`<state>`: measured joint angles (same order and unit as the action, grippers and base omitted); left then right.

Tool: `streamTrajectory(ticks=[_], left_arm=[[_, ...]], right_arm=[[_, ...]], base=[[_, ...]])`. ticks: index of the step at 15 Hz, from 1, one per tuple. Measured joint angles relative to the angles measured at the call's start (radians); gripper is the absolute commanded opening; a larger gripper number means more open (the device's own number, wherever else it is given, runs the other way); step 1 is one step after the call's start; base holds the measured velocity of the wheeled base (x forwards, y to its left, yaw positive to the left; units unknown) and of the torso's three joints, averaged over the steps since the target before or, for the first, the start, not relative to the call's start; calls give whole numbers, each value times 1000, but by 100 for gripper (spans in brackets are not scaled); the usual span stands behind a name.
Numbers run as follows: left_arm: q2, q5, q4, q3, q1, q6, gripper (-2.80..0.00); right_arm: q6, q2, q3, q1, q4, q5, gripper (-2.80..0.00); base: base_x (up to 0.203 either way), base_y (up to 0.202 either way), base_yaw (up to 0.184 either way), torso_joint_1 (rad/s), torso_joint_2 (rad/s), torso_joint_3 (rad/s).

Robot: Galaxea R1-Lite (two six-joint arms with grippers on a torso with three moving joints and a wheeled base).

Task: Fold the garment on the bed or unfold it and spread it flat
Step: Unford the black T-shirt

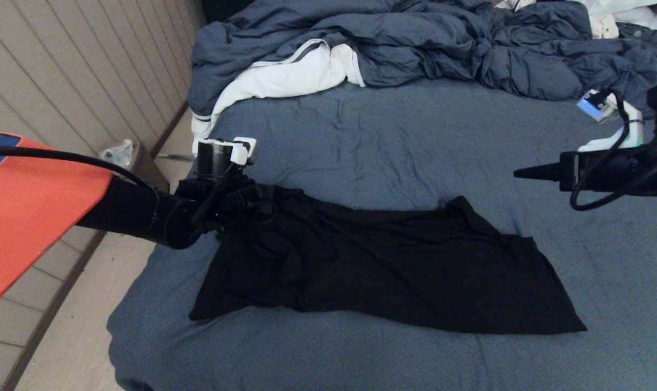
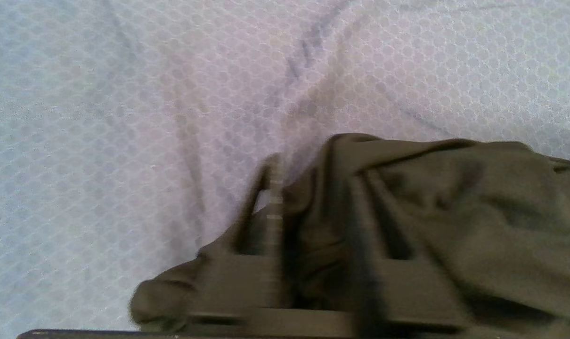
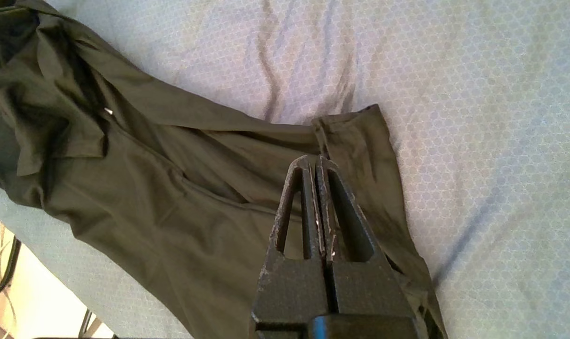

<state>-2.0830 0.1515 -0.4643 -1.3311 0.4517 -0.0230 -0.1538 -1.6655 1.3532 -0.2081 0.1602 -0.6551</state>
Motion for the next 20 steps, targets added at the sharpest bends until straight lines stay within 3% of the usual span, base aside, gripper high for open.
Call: streamTrajectory(ticks=[9,16,20], left_arm=[[166,5,54,71,-27,-8,0],[319,18,34,396,53,-39,0],[402,31,43,455,87,-71,0]], right_arm=[[0,6,-1,2,0,-4,-280],[1,11,-2,0,0,-5,-280],[1,11,-1,1,0,-5,-280]], base=[[0,0,0,0,0,0],[0,0,0,0,0,0],[0,0,0,0,0,0]])
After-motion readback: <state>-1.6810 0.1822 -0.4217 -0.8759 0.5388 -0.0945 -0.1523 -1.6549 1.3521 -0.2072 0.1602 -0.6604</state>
